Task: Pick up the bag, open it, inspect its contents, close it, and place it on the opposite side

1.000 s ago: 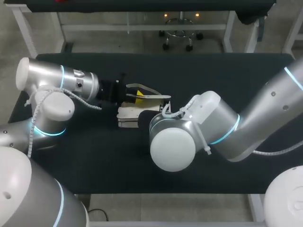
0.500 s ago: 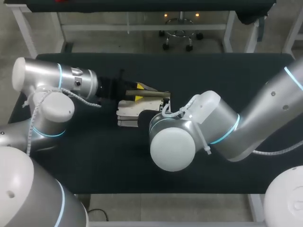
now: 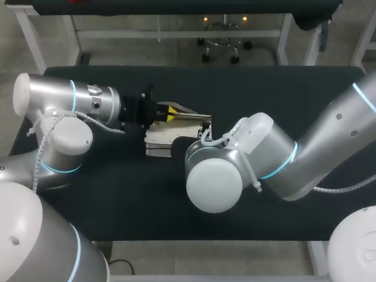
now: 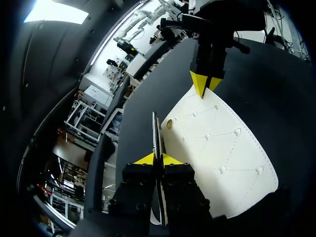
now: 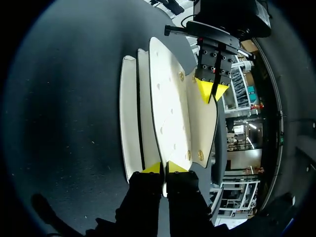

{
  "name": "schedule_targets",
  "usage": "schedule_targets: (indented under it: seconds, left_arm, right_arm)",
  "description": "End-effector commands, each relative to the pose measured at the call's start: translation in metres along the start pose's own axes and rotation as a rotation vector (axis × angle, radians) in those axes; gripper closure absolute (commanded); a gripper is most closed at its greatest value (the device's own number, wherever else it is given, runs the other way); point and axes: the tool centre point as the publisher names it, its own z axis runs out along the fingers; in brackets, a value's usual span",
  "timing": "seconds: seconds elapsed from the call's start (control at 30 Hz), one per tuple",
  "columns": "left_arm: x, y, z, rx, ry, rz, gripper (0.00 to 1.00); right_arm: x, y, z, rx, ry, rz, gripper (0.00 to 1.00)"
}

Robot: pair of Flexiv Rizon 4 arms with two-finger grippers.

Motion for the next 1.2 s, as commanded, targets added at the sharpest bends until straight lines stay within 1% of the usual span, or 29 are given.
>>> schedule_targets:
  seconds: [0.03, 0.2, 0.33, 0.83, 0.87, 0.9, 1.2]
  left_arm:
    - [0.014, -0.004, -0.001, 0.004, -0.029, 0.028, 1.00]
    - [0.026, -0.007, 0.000, 0.016, -0.032, 0.058, 1.00]
    - [0.033, -0.005, 0.001, 0.020, -0.035, 0.057, 1.00]
    - [0.033, -0.005, 0.001, 0.020, -0.035, 0.057, 1.00]
    - [0.033, -0.005, 0.001, 0.036, -0.033, 0.063, 1.00]
    - [0.033, -0.004, 0.001, 0.026, -0.042, 0.058, 1.00]
    - [0.041, -0.004, 0.002, 0.037, -0.049, 0.072, 1.00]
  right_arm:
    - [0.001, 0.000, 0.001, -0.002, -0.002, 0.000, 1.00]
    - [0.001, 0.000, 0.001, -0.002, -0.002, 0.000, 1.00]
    - [0.001, 0.000, 0.001, -0.002, -0.002, 0.000, 1.00]
    - [0.001, 0.000, 0.001, -0.002, -0.002, 0.000, 1.00]
    - [0.001, 0.000, 0.001, -0.002, -0.002, 0.000, 1.00]
    - [0.001, 0.000, 0.001, -0.002, -0.002, 0.000, 1.00]
    - [0.001, 0.000, 0.001, -0.002, -0.002, 0.000, 1.00]
